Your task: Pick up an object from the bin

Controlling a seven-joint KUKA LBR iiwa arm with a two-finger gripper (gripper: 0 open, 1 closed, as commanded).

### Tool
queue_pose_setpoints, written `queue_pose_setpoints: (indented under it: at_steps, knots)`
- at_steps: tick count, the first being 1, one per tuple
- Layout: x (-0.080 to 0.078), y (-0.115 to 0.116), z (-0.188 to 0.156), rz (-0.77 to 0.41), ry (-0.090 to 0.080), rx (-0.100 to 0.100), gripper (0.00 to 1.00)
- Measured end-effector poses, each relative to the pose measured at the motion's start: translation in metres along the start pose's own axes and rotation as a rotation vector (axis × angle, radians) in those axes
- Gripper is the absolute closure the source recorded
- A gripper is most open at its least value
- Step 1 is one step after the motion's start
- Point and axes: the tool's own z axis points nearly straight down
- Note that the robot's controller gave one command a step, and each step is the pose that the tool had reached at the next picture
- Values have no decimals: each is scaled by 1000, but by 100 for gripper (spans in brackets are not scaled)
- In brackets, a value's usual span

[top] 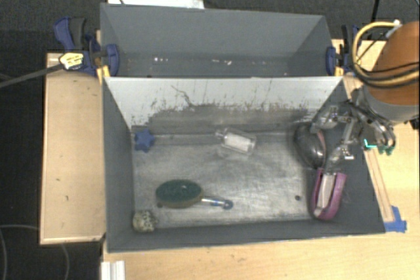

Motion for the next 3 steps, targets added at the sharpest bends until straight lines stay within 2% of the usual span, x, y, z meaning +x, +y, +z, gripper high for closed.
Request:
queue_pose_setpoints:
  at_steps: [1,2,3]
  knots:
    - [-51,-9,126,-56,-16,-18,0]
    - [-35,75,110,-169,-7,-3,0]
    - [-4,153,82,74,-3,-3,0]
